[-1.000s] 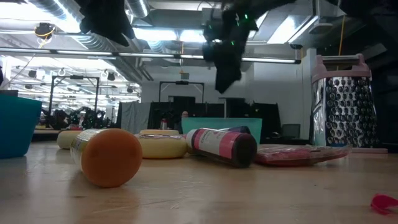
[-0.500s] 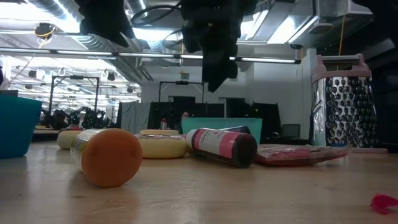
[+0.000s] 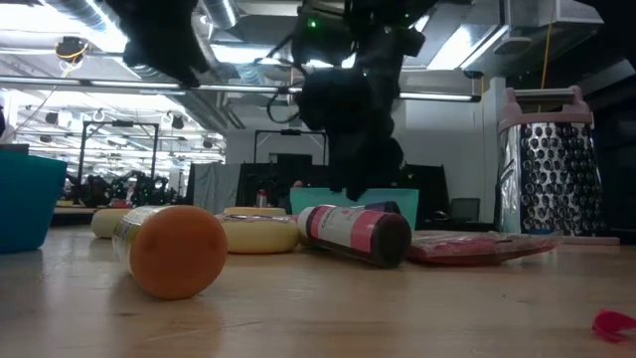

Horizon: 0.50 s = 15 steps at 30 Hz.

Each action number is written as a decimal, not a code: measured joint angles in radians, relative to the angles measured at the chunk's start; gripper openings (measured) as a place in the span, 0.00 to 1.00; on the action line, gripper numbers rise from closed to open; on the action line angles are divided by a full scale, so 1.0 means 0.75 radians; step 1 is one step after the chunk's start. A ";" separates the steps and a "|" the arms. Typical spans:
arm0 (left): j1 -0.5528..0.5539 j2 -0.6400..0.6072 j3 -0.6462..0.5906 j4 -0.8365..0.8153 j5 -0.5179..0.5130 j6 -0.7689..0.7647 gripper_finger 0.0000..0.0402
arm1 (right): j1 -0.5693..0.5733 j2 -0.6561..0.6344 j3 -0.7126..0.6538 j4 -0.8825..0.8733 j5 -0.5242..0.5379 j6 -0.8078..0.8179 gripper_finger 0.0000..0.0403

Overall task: Pick & Place Food Item
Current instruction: Put the green food coloring into the green bin

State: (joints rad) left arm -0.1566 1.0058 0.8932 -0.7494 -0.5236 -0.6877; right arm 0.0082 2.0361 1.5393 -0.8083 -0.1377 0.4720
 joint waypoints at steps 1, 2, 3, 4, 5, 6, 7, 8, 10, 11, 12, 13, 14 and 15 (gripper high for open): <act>-0.008 0.000 -0.012 -0.001 0.001 -0.010 0.49 | -0.002 0.000 -0.012 0.005 0.012 0.006 0.55; -0.017 0.000 -0.025 0.007 0.000 -0.016 0.49 | -0.007 0.001 -0.022 0.010 0.014 0.016 0.55; -0.024 0.000 -0.039 0.029 0.001 -0.025 0.49 | -0.010 0.001 -0.029 0.015 0.014 0.022 0.55; -0.032 0.000 -0.054 0.057 0.001 -0.036 0.49 | -0.016 0.001 -0.034 0.017 0.012 0.024 0.55; -0.039 -0.002 -0.072 0.083 -0.001 -0.048 0.49 | -0.020 0.001 -0.039 0.018 0.012 0.024 0.55; -0.047 -0.008 -0.089 0.101 0.000 -0.058 0.49 | -0.023 0.001 -0.041 0.018 0.008 0.024 0.55; -0.054 -0.015 -0.108 0.116 -0.002 -0.072 0.49 | -0.023 0.001 -0.041 0.019 0.008 0.024 0.55; -0.061 -0.017 -0.122 0.140 -0.004 -0.090 0.49 | -0.023 0.001 -0.041 0.021 0.008 0.024 0.55; -0.076 -0.016 -0.151 0.156 -0.010 -0.130 0.49 | -0.020 0.001 -0.041 0.025 -0.001 0.025 0.55; -0.083 -0.017 -0.165 0.152 -0.011 -0.148 0.49 | -0.020 0.001 -0.041 0.030 -0.002 0.025 0.55; -0.092 -0.019 -0.180 0.159 -0.011 -0.165 0.49 | -0.019 0.001 -0.041 0.032 -0.008 0.026 0.55; -0.101 -0.020 -0.192 0.170 -0.012 -0.183 0.49 | -0.019 0.001 -0.041 0.032 -0.016 0.028 0.55; -0.110 -0.020 -0.202 0.176 -0.012 -0.204 0.49 | -0.017 0.001 -0.041 0.035 -0.022 0.031 0.55; -0.119 -0.020 -0.208 0.170 -0.014 -0.222 0.49 | -0.016 0.003 -0.041 0.037 -0.022 0.035 0.55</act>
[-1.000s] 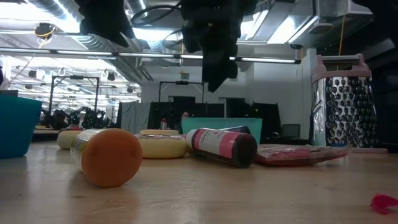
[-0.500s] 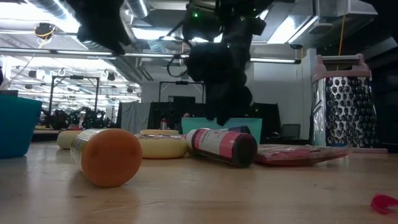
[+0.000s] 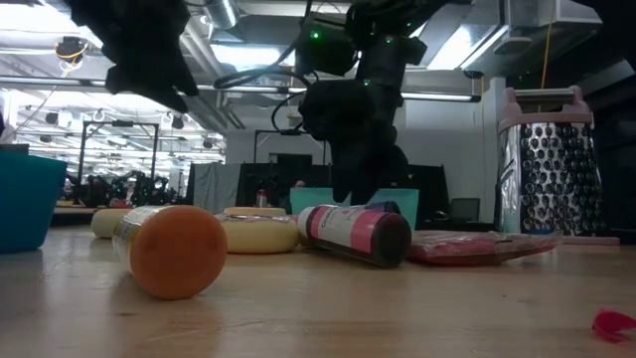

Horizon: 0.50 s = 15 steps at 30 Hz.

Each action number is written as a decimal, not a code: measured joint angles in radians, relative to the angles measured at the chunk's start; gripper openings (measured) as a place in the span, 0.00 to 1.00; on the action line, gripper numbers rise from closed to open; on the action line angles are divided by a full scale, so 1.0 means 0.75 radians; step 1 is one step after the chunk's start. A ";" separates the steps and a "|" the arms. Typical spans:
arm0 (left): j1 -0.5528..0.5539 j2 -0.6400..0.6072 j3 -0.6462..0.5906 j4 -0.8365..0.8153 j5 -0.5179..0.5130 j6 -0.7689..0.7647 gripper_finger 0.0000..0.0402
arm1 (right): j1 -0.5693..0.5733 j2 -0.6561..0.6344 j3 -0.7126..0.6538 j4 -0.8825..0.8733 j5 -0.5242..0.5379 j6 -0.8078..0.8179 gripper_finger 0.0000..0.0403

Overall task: Pick & Place Food Item
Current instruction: Put the green food coloring into the green bin

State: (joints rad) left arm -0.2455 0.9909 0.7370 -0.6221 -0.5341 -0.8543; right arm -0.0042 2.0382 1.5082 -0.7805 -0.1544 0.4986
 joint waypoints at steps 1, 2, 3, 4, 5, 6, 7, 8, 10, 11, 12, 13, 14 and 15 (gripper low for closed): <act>-0.011 0.000 -0.003 -0.004 -0.005 -0.012 0.49 | 0.002 0.004 0.000 0.001 0.001 0.003 0.55; -0.022 0.000 -0.003 -0.002 -0.016 -0.024 0.49 | 0.005 0.008 0.000 0.000 0.001 0.004 0.55; -0.033 0.000 -0.003 0.001 -0.037 -0.034 0.49 | 0.008 0.017 0.000 -0.002 0.000 0.004 0.55; -0.043 -0.001 -0.003 0.004 -0.057 -0.042 0.49 | 0.008 0.026 0.000 0.002 -0.005 0.005 0.55; -0.051 -0.001 -0.003 0.007 -0.075 -0.053 0.49 | 0.009 0.038 0.000 0.003 -0.013 0.006 0.55; -0.058 -0.001 -0.003 0.008 -0.088 -0.064 0.49 | 0.009 0.053 0.000 0.005 -0.028 0.008 0.55; -0.065 -0.001 -0.003 0.008 -0.095 -0.069 0.49 | 0.009 0.068 0.000 0.009 -0.034 0.008 0.55; -0.072 -0.001 -0.003 0.007 -0.100 -0.077 0.49 | 0.012 0.083 0.000 0.010 -0.032 0.003 0.55; -0.084 -0.001 -0.003 0.006 -0.105 -0.090 0.49 | 0.019 0.100 0.004 0.018 -0.025 -0.001 0.55; -0.090 0.000 -0.003 0.003 -0.111 -0.097 0.49 | 0.023 0.105 0.004 0.020 -0.019 -0.005 0.55; -0.095 -0.001 -0.003 0.000 -0.119 -0.106 0.49 | 0.027 0.113 0.005 0.021 -0.010 -0.007 0.55; -0.101 -0.001 -0.003 -0.003 -0.129 -0.113 0.49 | 0.031 0.118 0.005 0.027 0.011 -0.006 0.55; -0.108 -0.001 -0.003 -0.006 -0.136 -0.119 0.49 | 0.035 0.120 0.005 0.033 0.036 -0.004 0.55; -0.111 -0.001 -0.003 -0.007 -0.139 -0.124 0.49 | 0.038 0.122 0.005 0.034 0.054 -0.003 0.53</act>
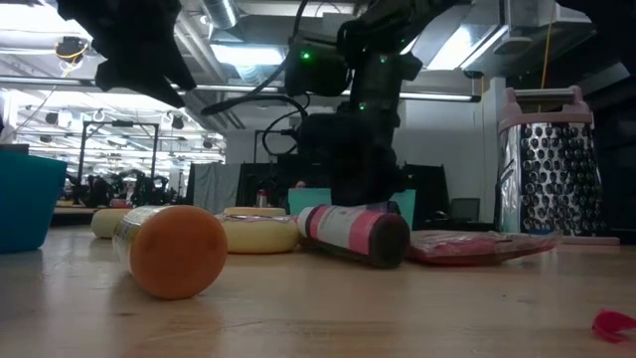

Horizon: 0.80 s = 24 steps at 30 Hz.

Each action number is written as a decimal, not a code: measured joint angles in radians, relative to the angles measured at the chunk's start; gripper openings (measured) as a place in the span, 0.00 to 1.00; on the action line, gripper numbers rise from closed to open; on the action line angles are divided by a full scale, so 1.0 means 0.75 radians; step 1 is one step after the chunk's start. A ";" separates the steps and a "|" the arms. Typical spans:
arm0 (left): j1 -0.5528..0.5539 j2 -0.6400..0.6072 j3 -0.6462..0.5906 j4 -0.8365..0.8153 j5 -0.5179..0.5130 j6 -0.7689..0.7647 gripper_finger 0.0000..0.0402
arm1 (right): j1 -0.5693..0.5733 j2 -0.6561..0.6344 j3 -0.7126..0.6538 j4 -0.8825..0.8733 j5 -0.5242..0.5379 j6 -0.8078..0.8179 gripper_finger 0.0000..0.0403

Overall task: Pick & Place Food Item
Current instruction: Put the green food coloring into the green bin

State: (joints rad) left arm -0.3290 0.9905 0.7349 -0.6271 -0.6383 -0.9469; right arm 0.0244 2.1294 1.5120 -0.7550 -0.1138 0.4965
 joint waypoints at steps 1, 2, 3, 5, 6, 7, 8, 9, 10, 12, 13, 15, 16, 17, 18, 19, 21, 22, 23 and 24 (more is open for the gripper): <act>-0.003 0.000 0.000 0.000 -0.002 -0.002 0.49 | 0.000 0.000 0.000 0.000 0.007 0.001 0.51; -0.006 0.000 0.000 0.000 -0.001 -0.003 0.49 | -0.001 -0.003 0.000 0.000 0.006 0.002 0.48; -0.007 0.000 0.000 0.000 0.000 -0.008 0.49 | -0.001 -0.005 -0.001 0.001 0.001 0.002 0.44; -0.007 0.000 0.000 0.003 0.001 -0.013 0.49 | -0.001 -0.012 -0.002 0.005 -0.004 0.003 0.36; -0.007 0.000 0.000 0.003 0.001 -0.013 0.49 | -0.001 -0.017 -0.003 0.005 -0.012 0.003 0.31; -0.007 0.000 0.000 0.003 0.001 -0.013 0.49 | -0.002 -0.020 -0.004 0.008 -0.019 0.003 0.27; -0.007 0.000 0.000 0.003 0.001 -0.013 0.49 | -0.002 -0.025 -0.004 0.011 -0.024 0.007 0.24; -0.007 0.000 0.000 0.003 0.001 -0.013 0.49 | -0.002 -0.033 -0.005 0.010 -0.040 0.013 0.23; -0.007 0.000 0.000 0.004 0.000 -0.013 0.49 | -0.003 -0.039 -0.005 0.016 -0.058 0.022 0.23; -0.007 0.000 0.000 0.004 0.001 -0.014 0.49 | -0.002 -0.056 0.008 0.016 -0.069 0.028 0.23; -0.007 0.000 0.000 0.005 0.001 -0.015 0.49 | -0.002 -0.064 0.021 0.014 -0.073 0.030 0.23; -0.007 0.000 0.000 0.005 0.001 -0.015 0.49 | -0.001 -0.082 0.056 0.015 -0.082 0.039 0.23; -0.007 0.000 0.000 0.006 0.001 -0.015 0.49 | -0.001 -0.090 0.076 0.006 -0.087 0.048 0.23; -0.007 0.000 0.000 0.009 0.001 -0.015 0.49 | -0.002 -0.100 0.101 0.008 -0.089 0.055 0.23; -0.007 0.000 0.000 0.009 0.002 -0.015 0.49 | -0.002 -0.110 0.124 0.009 -0.088 0.056 0.23; -0.007 0.000 0.000 0.010 0.002 -0.015 0.49 | -0.002 -0.116 0.153 0.004 -0.088 0.056 0.23; -0.007 0.000 0.000 0.010 0.001 -0.015 0.49 | -0.007 -0.128 0.222 -0.022 -0.079 0.056 0.23; -0.007 0.000 0.000 0.011 0.001 -0.015 0.49 | -0.011 -0.133 0.260 -0.047 -0.069 0.052 0.23; -0.007 0.000 0.000 0.012 0.001 -0.015 0.49 | -0.014 -0.133 0.304 -0.072 -0.058 0.038 0.23; -0.007 0.000 0.000 0.012 0.001 -0.015 0.49 | -0.020 -0.133 0.350 -0.111 -0.032 0.021 0.23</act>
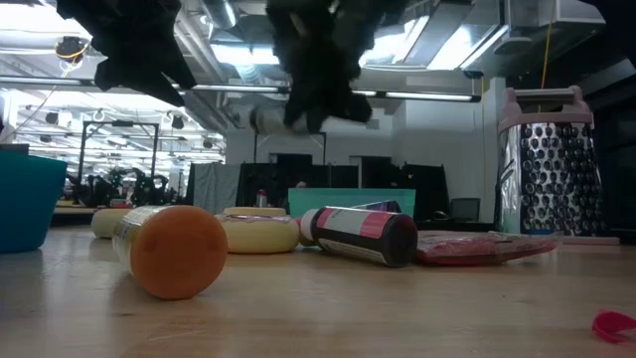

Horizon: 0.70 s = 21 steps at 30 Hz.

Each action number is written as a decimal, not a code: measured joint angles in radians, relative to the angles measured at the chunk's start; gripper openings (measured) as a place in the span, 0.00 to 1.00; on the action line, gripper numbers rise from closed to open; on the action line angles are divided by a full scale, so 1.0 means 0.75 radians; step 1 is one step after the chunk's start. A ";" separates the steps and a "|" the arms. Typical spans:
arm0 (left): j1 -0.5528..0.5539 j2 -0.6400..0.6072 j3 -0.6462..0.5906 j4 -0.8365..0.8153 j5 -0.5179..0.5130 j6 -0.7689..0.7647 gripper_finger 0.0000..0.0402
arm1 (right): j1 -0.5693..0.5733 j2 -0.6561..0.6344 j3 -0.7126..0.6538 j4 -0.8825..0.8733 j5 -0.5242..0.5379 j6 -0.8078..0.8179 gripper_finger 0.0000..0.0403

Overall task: Pick & Place Food Item
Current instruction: Put the green food coloring into the green bin

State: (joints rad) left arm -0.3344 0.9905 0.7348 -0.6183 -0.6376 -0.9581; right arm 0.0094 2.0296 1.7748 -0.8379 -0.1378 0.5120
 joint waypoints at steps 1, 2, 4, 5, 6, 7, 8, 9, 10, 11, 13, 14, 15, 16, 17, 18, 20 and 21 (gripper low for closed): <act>0.000 0.000 0.000 0.002 0.000 0.000 0.49 | -0.007 0.000 0.052 -0.063 0.032 -0.030 0.23; 0.000 0.000 0.000 0.009 -0.001 0.000 0.49 | -0.016 0.000 0.102 -0.120 0.068 -0.066 0.23; 0.000 0.000 0.000 0.025 -0.004 0.001 0.49 | -0.042 0.000 0.195 -0.204 0.146 -0.134 0.23; 0.000 0.000 0.000 0.032 -0.011 0.001 0.49 | -0.058 -0.001 0.233 -0.252 0.182 -0.165 0.23; 0.000 0.000 0.000 0.035 -0.018 0.001 0.49 | -0.077 -0.001 0.272 -0.306 0.214 -0.196 0.23; 0.000 0.000 0.000 0.036 -0.027 0.001 0.49 | -0.096 -0.001 0.309 -0.359 0.246 -0.226 0.23; 0.000 0.000 0.000 0.043 -0.034 0.001 0.49 | -0.117 -0.001 0.342 -0.405 0.284 -0.257 0.23; 0.000 0.000 0.000 0.053 -0.037 0.002 0.49 | -0.139 -0.002 0.365 -0.440 0.322 -0.288 0.23; 0.000 0.000 0.000 0.061 -0.044 0.003 0.49 | -0.171 -0.003 0.379 -0.472 0.345 -0.320 0.23; 0.000 0.000 0.000 0.063 -0.051 0.003 0.49 | -0.201 -0.003 0.382 -0.504 0.361 -0.354 0.23; 0.000 0.000 0.000 0.072 -0.063 0.003 0.49 | -0.271 -0.001 0.377 -0.557 0.373 -0.423 0.23; 0.000 0.000 0.000 0.074 -0.066 0.003 0.49 | -0.304 -0.001 0.363 -0.564 0.375 -0.454 0.23; 0.000 0.000 0.000 0.076 -0.069 0.004 0.49 | -0.336 -0.001 0.345 -0.563 0.375 -0.484 0.23; 0.000 0.000 0.000 0.081 -0.070 0.003 0.49 | -0.368 -0.001 0.324 -0.559 0.379 -0.514 0.23; 0.000 0.000 0.000 0.086 -0.074 0.003 0.49 | -0.397 -0.001 0.298 -0.558 0.377 -0.544 0.23; 0.000 0.000 0.000 0.089 -0.081 0.004 0.49 | -0.423 -0.001 0.269 -0.549 0.374 -0.574 0.23; 0.000 0.000 0.000 0.093 -0.094 0.003 0.49 | -0.475 -0.001 0.208 -0.501 0.368 -0.627 0.23; 0.000 0.000 0.000 0.093 -0.099 0.003 0.49 | -0.498 -0.001 0.174 -0.473 0.350 -0.648 0.23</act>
State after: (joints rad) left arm -0.3344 0.9905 0.7349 -0.5488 -0.7121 -0.9556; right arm -0.3644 2.0289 1.9051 -1.1923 0.1250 0.0257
